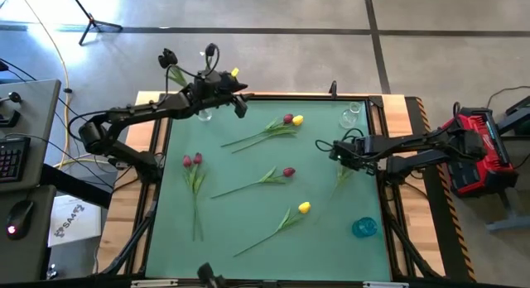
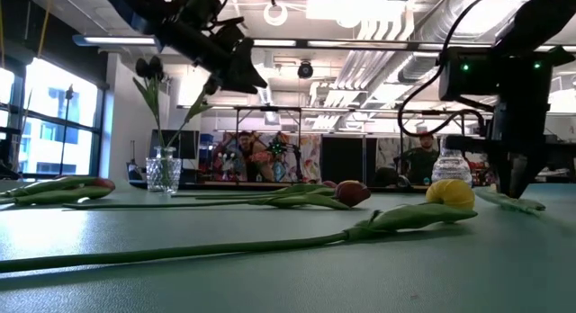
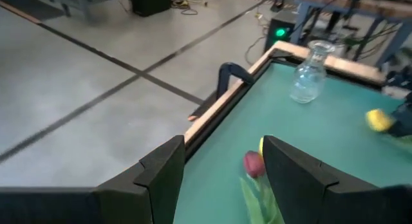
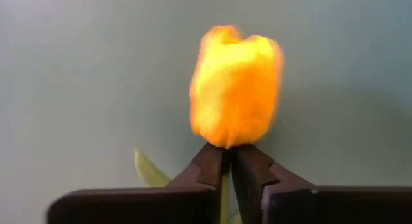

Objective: Sort flowers into vase by color
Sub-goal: Put the yellow flower into the right transparent vase

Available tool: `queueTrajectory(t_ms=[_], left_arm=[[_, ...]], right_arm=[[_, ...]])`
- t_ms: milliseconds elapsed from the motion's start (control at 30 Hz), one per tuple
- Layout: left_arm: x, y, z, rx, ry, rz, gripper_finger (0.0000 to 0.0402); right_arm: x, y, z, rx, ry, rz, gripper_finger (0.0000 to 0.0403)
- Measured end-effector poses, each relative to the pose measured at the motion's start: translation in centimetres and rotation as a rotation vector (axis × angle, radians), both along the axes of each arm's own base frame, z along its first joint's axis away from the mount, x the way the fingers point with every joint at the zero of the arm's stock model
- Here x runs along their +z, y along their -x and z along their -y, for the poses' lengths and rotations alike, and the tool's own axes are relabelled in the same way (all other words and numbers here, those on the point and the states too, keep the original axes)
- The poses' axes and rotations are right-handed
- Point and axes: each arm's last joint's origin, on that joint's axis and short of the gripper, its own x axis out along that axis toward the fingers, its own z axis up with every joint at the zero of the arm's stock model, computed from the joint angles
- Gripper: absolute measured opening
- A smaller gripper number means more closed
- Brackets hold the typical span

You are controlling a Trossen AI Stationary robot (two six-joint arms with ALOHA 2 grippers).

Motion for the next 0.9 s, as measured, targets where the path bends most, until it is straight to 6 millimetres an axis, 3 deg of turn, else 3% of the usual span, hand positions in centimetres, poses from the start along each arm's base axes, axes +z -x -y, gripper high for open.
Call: queueTrajectory(t_ms=[167, 333, 633, 900], left_arm=[[0.0, 0.5, -0.6, -0.021, 0.032, 0.023, 0.0197], [-0.5, 0.3, -1.0, -0.018, 0.036, 0.01, 0.0197], [-2.2, -0.5, -1.5, -0.057, 0.124, 0.013, 0.0197], [-2.2, -0.6, -1.6, -0.063, 0.107, 0.011, 0.0197]], right_arm=[[0.7, -1.0, 0.2, 0.063, 0.016, 0.05, 0.0009], [3.4, -3.1, 0.8, 0.192, 0.134, 0.126, 0.0004], [10.8, -6.1, 2.1, 0.373, 0.451, 0.152, 0.0001], [17.6, -5.6, 3.5, 0.354, 0.771, -0.07, 0.0]])
